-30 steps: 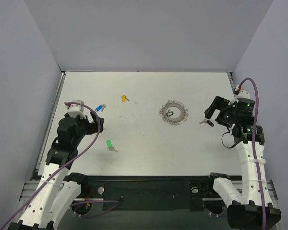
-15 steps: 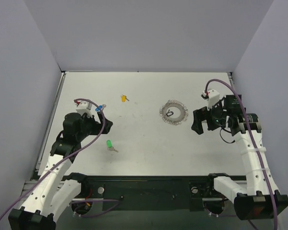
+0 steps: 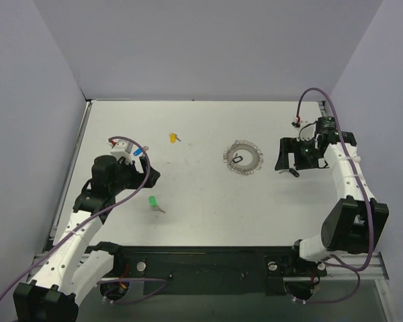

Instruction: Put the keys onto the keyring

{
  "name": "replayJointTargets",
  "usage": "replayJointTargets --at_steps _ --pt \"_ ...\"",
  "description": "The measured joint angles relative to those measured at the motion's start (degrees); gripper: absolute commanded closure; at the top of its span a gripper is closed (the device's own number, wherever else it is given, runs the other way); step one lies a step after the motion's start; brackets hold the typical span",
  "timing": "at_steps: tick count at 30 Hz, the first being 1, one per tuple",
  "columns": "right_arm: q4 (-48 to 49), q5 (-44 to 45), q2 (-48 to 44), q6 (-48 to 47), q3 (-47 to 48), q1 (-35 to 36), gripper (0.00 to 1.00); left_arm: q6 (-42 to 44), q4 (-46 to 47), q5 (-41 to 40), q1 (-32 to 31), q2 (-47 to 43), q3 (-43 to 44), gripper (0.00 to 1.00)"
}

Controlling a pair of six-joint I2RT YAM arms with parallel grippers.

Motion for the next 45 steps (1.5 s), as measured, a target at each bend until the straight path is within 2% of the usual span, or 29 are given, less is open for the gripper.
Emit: replayJointTargets --at_steps 9,19,27,34,39,40,45 --pt "1.3 -1.1 11.0 2.2 4.7 0.4 0.33 0.9 -0.2 -0.2 0.0 -1.5 0.0 0.0" --pt "-0.2 2.4 19.2 2.1 10.9 2.3 0.33 1.2 -0.1 -0.3 0.0 -2.2 0.0 0.0" --pt "-2.6 9.0 24.3 -0.9 15.5 -4.4 0.52 1.2 -0.1 -0.4 -0.2 -2.1 0.0 0.0" --pt "-4.0 11.7 30.3 -0.8 16.9 -4.9 0.67 1.2 0.0 -0.4 -0.3 -2.1 0.0 0.0" --pt "-5.0 11.7 34.2 -0.5 19.3 -5.0 0.68 1.2 0.1 -0.3 -0.3 -2.1 0.0 0.0" --pt "-5.2 11.7 34.9 -0.5 19.8 -5.0 0.68 1.2 0.1 -0.3 -0.3 -2.1 0.0 0.05" --pt "-5.9 11.5 37.8 -0.3 22.1 -5.0 0.71 1.3 0.1 -0.2 -0.3 -2.0 0.0 0.05"
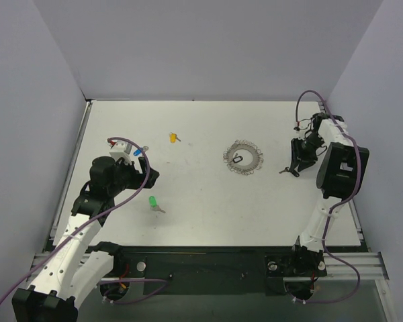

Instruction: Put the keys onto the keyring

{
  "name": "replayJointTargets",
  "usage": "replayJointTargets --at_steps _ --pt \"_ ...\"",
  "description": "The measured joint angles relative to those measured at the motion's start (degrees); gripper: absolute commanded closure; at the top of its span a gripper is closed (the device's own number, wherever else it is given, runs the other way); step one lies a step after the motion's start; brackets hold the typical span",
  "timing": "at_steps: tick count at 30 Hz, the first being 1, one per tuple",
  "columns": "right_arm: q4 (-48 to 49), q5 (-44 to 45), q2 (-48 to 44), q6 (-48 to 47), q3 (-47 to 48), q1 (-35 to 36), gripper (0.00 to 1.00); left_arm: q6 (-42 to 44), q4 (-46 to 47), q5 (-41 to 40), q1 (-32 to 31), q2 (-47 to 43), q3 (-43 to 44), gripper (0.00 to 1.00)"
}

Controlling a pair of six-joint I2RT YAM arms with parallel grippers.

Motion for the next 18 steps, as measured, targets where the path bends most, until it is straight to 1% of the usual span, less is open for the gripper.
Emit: replayJointTargets --at_steps 11,18 --pt "-1.4 -0.2 4.5 0.9 3.1 0.0 0.76 0.0 0.0 0.0 0.0 0.1 0.0 0.05" --pt "-2.1 -0.2 6.9 1.5 4.5 0.0 0.81 0.0 0.0 0.0 0.0 0.2 0.0 0.05"
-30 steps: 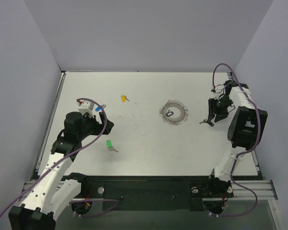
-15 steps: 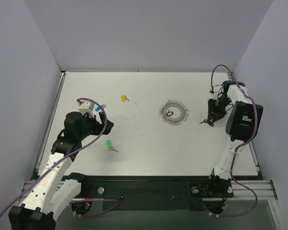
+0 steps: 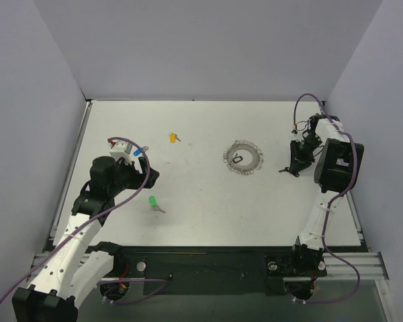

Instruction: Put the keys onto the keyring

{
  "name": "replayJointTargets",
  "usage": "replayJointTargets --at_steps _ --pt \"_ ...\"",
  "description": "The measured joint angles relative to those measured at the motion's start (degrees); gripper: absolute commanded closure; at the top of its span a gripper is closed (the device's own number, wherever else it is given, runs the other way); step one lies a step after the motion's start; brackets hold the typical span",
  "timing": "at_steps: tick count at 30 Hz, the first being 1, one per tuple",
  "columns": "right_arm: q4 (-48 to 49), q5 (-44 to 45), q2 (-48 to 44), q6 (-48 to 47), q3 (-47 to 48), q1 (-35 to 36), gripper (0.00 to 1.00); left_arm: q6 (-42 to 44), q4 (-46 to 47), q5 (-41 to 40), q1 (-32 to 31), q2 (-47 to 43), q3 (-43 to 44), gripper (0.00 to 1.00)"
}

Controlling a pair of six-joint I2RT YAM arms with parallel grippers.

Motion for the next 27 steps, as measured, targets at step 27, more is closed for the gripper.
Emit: replayJointTargets --at_steps 27 --pt "-0.6 -1.6 0.6 0.0 1.0 0.0 1.0 0.0 0.0 0.0 0.0 0.2 0.0 0.06"
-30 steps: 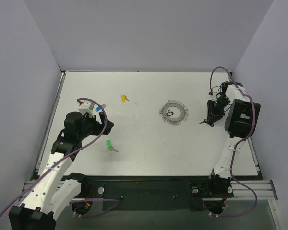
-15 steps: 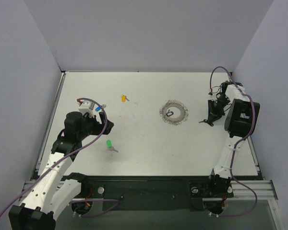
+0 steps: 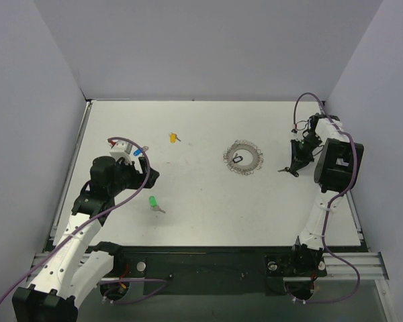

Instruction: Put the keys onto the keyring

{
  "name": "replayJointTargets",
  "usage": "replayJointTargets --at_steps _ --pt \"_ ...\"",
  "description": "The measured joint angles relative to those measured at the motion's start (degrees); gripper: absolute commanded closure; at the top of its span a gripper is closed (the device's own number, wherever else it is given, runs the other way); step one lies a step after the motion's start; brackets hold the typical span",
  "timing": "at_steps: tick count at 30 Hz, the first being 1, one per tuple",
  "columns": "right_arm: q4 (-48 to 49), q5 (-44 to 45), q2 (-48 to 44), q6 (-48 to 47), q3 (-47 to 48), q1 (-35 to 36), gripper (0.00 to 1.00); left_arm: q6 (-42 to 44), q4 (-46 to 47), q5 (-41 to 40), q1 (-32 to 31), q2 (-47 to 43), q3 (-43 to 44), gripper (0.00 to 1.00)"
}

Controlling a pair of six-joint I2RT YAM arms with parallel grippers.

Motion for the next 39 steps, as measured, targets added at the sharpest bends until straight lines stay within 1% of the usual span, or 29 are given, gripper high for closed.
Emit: replayJointTargets --at_steps 4,7,10,13,14,15,16,17,18,19,20,23,26,27,29,30,32,35,39 --pt "0.0 0.0 0.0 -0.1 0.0 0.0 1.0 0.0 0.0 0.2 0.0 0.1 0.0 0.11" --pt "0.4 -0.1 -0.4 -1.0 -0.5 0.0 1.0 0.0 1.2 2.2 -0.2 0.0 -0.1 0.14" --pt "2.3 -0.6 -4.3 -3.0 -4.9 0.0 1.0 0.1 4.3 5.9 -1.7 -1.6 -1.3 0.14" --pt "3.1 -2.2 -12.2 -6.3 -10.9 0.4 1.0 0.0 7.8 8.7 -7.1 -5.1 -3.5 0.15" --pt "3.1 -2.9 -16.0 -7.9 -13.0 0.5 1.0 0.1 8.9 9.0 -10.3 -6.7 -4.5 0.18" --pt "3.2 -3.6 -19.8 -9.5 -14.8 0.8 1.0 0.1 9.5 9.4 -12.2 -7.7 -5.0 0.19" --pt "3.3 -4.1 -22.9 -11.0 -16.2 1.1 1.0 0.0 10.2 9.5 -14.6 -8.8 -5.5 0.23" --pt "3.3 -4.8 -26.7 -13.0 -17.7 1.8 1.0 -0.1 11.0 9.5 -17.0 -9.8 -5.9 0.25" --pt "3.0 -5.7 -30.4 -15.2 -19.2 2.7 1.0 -0.4 12.2 9.6 -18.9 -10.4 -6.3 0.29" --pt "2.6 -6.8 -33.8 -17.6 -20.8 3.8 1.0 -0.9 13.3 9.6 -20.4 -10.7 -6.6 0.31" --pt "2.0 -7.9 -36.7 -19.8 -22.2 5.0 1.0 -1.6 15.0 9.4 -22.2 -11.0 -7.0 0.34" --pt "-0.9 -11.2 -44.2 -27.2 -26.5 9.5 1.0 -2.6 20.0 8.0 -28.9 -10.7 -8.4 0.37" --pt "-4.7 -14.8 -49.6 -34.6 -29.4 14.6 1.0 -2.3 25.1 4.5 -36.9 -8.5 -9.4 0.39" --pt "-6.0 -16.1 -51.1 -36.9 -30.0 15.9 1.0 -1.8 26.8 3.1 -39.7 -7.3 -9.6 0.41" --pt "-8.5 -18.7 -53.9 -41.6 -30.8 18.4 1.0 -0.7 30.5 -0.7 -45.8 -3.8 -9.8 0.41" --pt "-9.6 -20.0 -55.1 -43.8 -31.2 19.5 1.0 0.0 32.2 -2.4 -48.6 -1.4 -9.8 0.43" --pt "-11.1 -22.1 -57.0 -47.2 -31.8 21.5 1.0 1.3 35.3 -5.7 -52.9 3.1 -9.8 0.45" --pt "-12.7 -25.0 -59.5 -51.6 -33.6 24.7 1.0 3.1 40.3 -10.1 -57.2 9.1 -9.8 0.5" --pt "-13.9 -28.5 -61.4 -55.6 -36.1 28.2 1.0 4.9 46.1 -14.0 -60.1 15.5 -9.8 0.51"
